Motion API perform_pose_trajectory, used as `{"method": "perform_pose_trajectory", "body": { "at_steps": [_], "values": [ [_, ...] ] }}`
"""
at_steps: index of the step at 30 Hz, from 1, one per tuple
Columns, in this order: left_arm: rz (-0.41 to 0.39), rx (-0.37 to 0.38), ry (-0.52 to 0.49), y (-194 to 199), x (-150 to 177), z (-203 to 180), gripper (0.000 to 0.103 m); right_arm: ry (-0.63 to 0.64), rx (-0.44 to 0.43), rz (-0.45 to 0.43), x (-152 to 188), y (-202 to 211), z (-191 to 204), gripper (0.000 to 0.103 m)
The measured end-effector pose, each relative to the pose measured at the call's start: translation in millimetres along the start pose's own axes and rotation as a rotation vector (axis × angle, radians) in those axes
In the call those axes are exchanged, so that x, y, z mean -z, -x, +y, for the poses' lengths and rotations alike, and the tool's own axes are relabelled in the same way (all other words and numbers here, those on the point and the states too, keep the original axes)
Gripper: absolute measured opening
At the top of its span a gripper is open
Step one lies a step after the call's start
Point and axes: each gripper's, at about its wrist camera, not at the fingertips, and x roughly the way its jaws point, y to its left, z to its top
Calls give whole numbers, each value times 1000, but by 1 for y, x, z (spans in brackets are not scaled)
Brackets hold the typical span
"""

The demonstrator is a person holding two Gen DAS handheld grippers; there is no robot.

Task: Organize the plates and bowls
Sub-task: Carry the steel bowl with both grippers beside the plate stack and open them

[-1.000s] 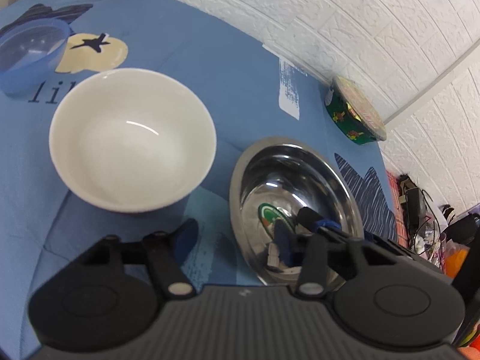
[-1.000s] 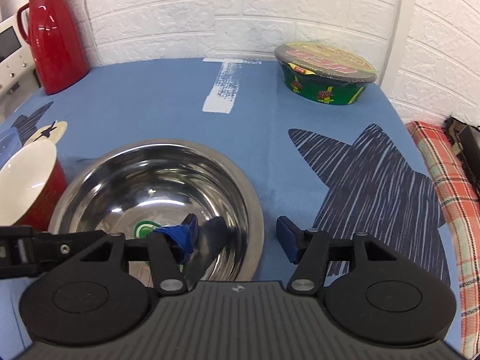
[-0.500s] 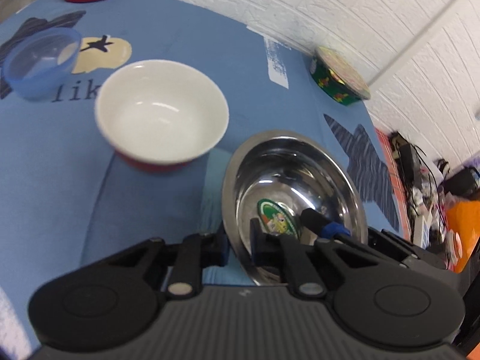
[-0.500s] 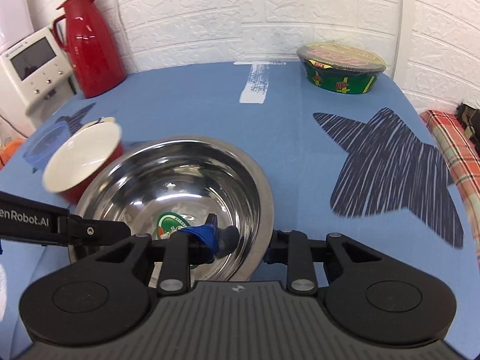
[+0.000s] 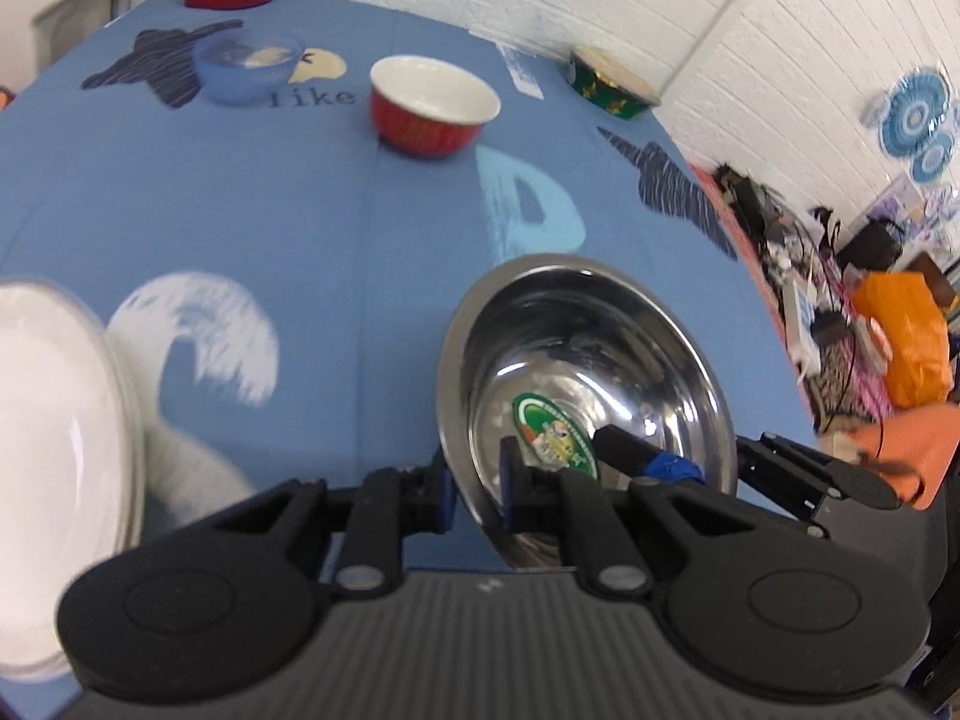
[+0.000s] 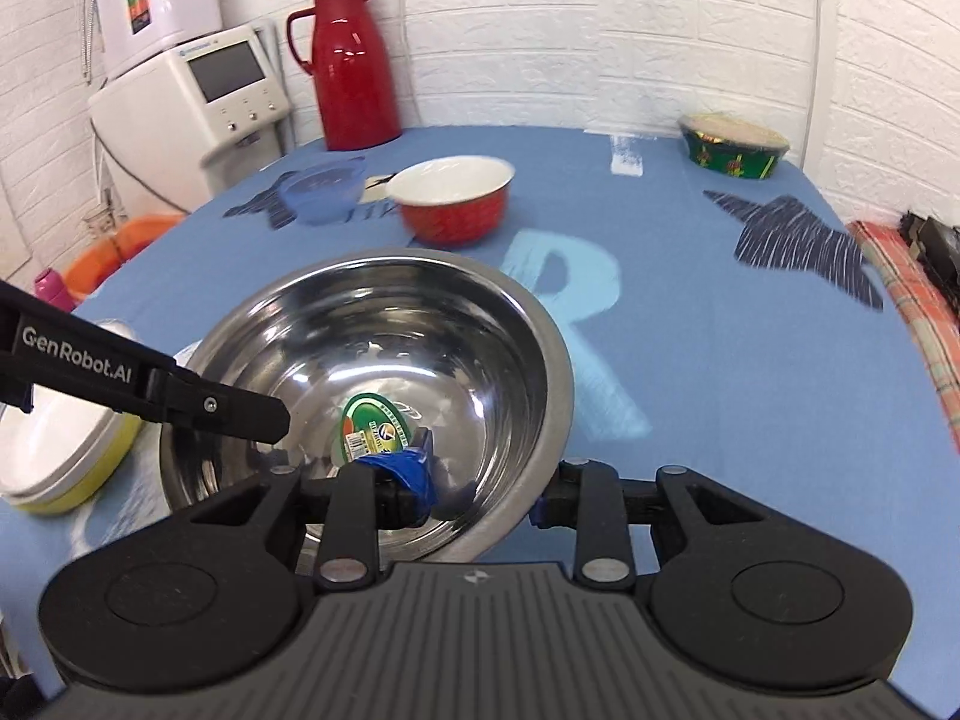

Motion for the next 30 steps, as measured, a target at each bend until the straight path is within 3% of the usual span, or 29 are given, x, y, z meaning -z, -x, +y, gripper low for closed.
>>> {"method": "perform_pose_trajectory", "body": {
  "at_steps": [4, 10, 30],
  "values": [
    [4, 9, -10, 12, 24, 13, 6, -26, 5, 14, 26, 9, 24, 16],
    [7, 14, -13, 19, 40, 30, 6, 1, 2, 29, 37, 14, 50, 18],
    [53, 5, -31, -22, 20, 35, 6, 33, 16, 85, 35, -15, 47, 20]
  ]
}}
